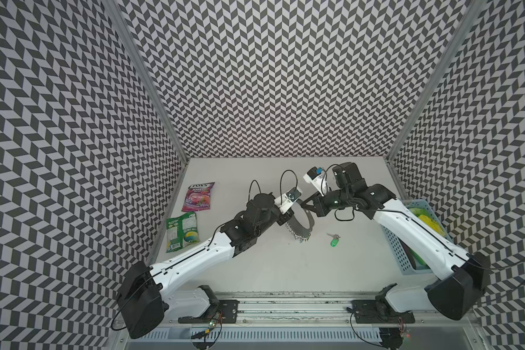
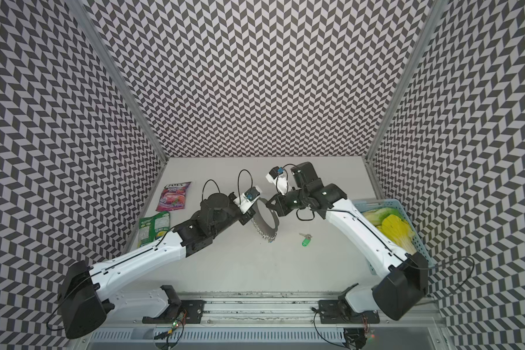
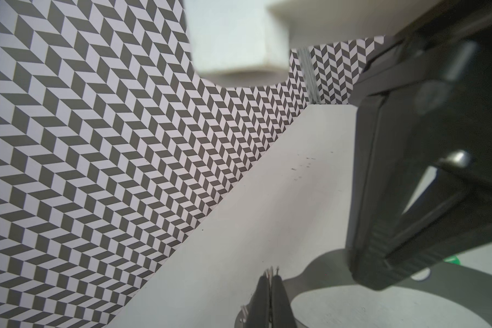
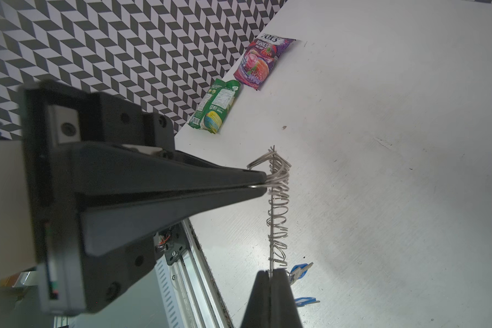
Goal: Attach keys to a key ring
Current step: Adjust the keyring.
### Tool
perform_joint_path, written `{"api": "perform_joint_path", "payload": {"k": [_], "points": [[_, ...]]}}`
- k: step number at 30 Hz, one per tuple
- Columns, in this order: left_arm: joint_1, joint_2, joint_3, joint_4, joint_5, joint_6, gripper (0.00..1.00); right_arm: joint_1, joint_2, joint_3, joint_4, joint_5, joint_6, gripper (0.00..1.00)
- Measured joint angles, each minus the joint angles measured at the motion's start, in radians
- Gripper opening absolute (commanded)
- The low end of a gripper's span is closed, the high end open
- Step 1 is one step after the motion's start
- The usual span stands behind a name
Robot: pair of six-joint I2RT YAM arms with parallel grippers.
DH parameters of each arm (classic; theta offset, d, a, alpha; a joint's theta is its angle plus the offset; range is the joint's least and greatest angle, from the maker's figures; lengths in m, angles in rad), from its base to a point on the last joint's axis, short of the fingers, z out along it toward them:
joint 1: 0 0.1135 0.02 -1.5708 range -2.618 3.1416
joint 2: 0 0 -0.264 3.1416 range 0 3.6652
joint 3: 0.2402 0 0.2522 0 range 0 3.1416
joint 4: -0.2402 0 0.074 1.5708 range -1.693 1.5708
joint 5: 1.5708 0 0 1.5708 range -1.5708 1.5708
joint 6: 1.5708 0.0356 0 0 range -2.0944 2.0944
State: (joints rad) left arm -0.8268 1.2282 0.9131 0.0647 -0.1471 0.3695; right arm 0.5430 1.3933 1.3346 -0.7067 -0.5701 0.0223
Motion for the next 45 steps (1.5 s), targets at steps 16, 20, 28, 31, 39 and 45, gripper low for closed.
{"api": "perform_joint_path", "payload": {"k": [16, 20, 28, 31, 39, 45], "points": [[0.043, -0.056, -0.002, -0.014, 0.126, -0.164, 0.0, 0.006, -0.059, -0.032, 0.04, 0.016, -0.047, 0.0], [0.049, -0.06, -0.002, -0.014, 0.149, -0.182, 0.0, 0.01, -0.075, -0.043, 0.051, 0.031, -0.061, 0.0], [0.058, -0.06, -0.003, -0.018, 0.17, -0.189, 0.0, 0.011, -0.086, -0.045, 0.058, 0.07, -0.088, 0.0], [0.058, -0.06, -0.004, -0.017, 0.177, -0.192, 0.0, 0.013, -0.095, -0.045, 0.059, 0.084, -0.095, 0.0], [0.065, -0.069, -0.013, -0.022, 0.192, -0.208, 0.08, 0.018, -0.099, -0.045, 0.065, 0.095, -0.115, 0.0], [0.071, -0.072, -0.013, -0.042, 0.198, -0.213, 0.14, 0.015, -0.099, -0.045, 0.083, 0.12, -0.132, 0.0]]}}
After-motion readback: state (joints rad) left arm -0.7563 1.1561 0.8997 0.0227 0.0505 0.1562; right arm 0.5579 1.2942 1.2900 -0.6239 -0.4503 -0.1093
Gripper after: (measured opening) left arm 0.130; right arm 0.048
